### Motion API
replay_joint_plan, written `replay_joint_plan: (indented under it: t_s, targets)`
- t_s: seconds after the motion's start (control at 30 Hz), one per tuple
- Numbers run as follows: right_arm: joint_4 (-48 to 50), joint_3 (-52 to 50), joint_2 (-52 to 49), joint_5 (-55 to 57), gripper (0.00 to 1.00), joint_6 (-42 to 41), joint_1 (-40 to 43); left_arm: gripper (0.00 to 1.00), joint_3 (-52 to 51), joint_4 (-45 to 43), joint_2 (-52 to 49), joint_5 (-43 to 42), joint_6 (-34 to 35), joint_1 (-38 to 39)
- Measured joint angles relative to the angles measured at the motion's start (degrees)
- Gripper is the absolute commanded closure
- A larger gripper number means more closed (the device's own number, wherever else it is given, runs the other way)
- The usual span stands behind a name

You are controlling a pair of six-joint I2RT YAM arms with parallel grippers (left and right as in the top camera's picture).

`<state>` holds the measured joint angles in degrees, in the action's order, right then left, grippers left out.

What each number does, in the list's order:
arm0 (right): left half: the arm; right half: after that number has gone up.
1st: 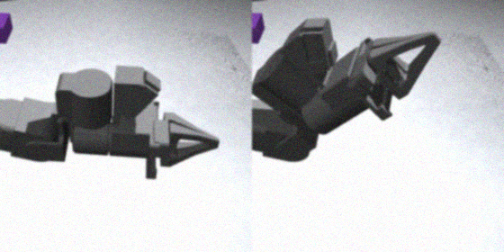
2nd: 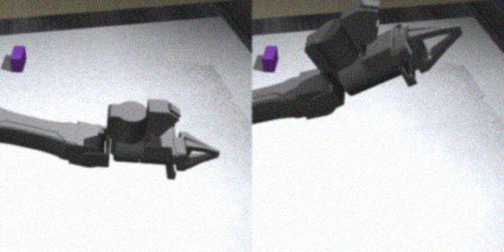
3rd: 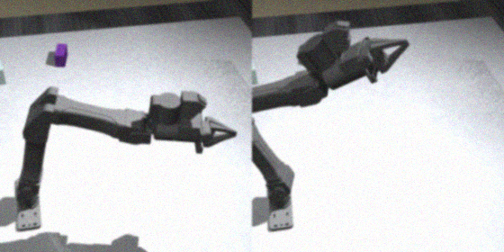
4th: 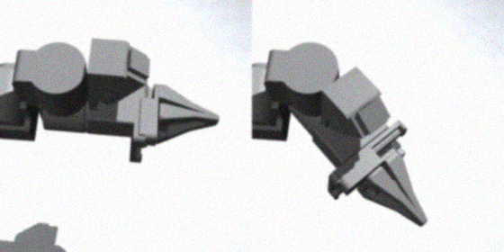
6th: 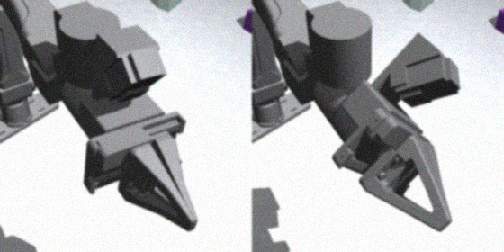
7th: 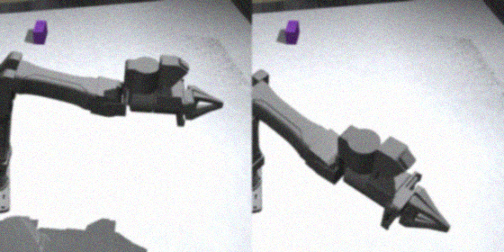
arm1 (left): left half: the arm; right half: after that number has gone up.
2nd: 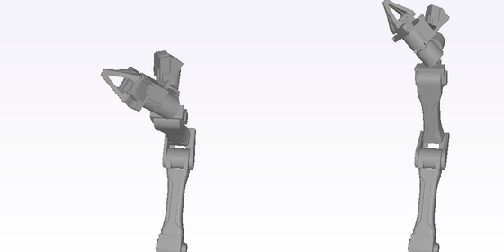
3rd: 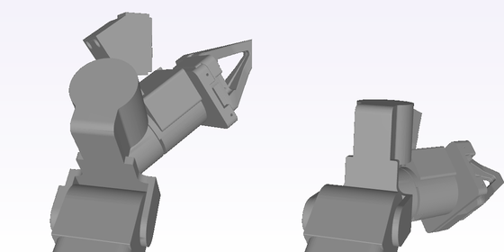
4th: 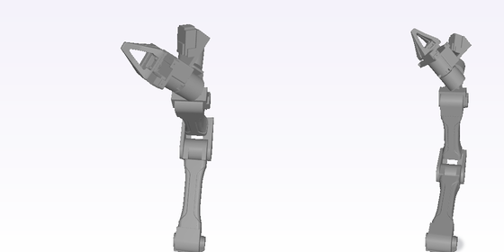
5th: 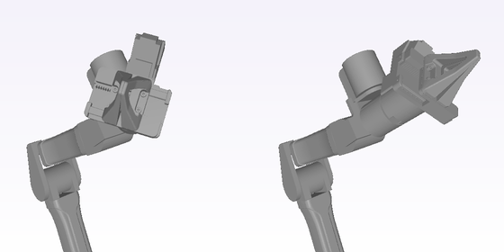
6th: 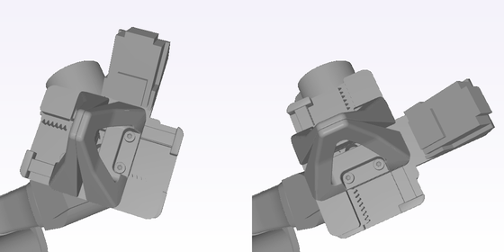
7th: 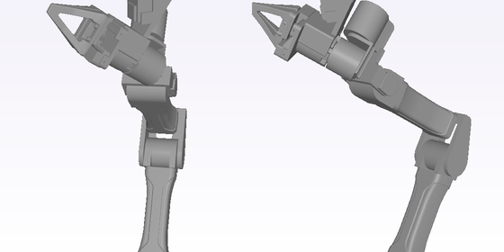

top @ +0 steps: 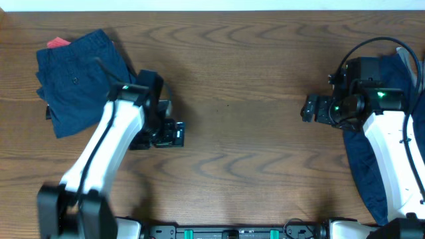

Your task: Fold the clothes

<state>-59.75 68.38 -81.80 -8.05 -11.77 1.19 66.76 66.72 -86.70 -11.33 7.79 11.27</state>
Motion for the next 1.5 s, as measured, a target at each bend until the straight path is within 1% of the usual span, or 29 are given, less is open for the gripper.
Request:
replay_joint_plan:
  t_s: [0.13, 0.23, 0.33, 0.37, 0.47, 0.6, 0.77, 0.97, 1.1, 1.5]
  targets:
    - [-0.2, -0.4, 4.2, 0.1, 0.01, -0.2, 0.0, 0.02, 0.1, -0.2, 10.7, 4.3, 1.9, 0.0]
    - [4.7, -3.1, 11.4, 0.4, 0.01, -1.0, 0.0, 0.02, 0.1, -2.6, 20.4, 6.5, 2.8, 0.4]
    - [11.3, -8.5, 21.2, 2.2, 0.01, -1.8, -0.4, 0.02, -0.9, -5.3, 30.6, 8.8, 3.5, 1.3]
    - [13.7, -11.5, 25.9, 3.2, 0.01, -2.4, -0.7, 0.02, -2.0, -6.3, 34.6, 9.5, 4.0, 1.7]
    - [16.2, -18.4, 35.9, 4.9, 0.01, -3.8, -0.7, 0.02, -6.3, -8.2, 45.7, 11.1, 4.6, 2.0]
    - [16.7, -25.4, 45.2, 5.9, 0.01, -4.6, -0.7, 0.02, -11.1, -10.6, 54.2, 12.0, 5.1, 2.0]
    - [12.3, -28.3, 49.4, 6.6, 0.01, -5.2, -0.7, 0.02, -12.5, -10.9, 57.1, 12.3, 5.5, 2.0]
    - [4.8, -28.5, 49.7, 6.6, 0.01, -5.4, -0.7, 0.02, -12.5, -10.1, 57.3, 12.9, 5.5, 2.0]
    - [1.4, -28.5, 49.7, 6.6, 0.01, -5.5, -0.7, 0.02, -12.5, -10.1, 57.3, 12.9, 5.5, 2.0]
    - [0.4, -28.6, 49.7, 7.1, 0.01, -5.3, -0.7, 0.02, -12.5, -10.1, 57.3, 12.9, 5.6, 2.0]
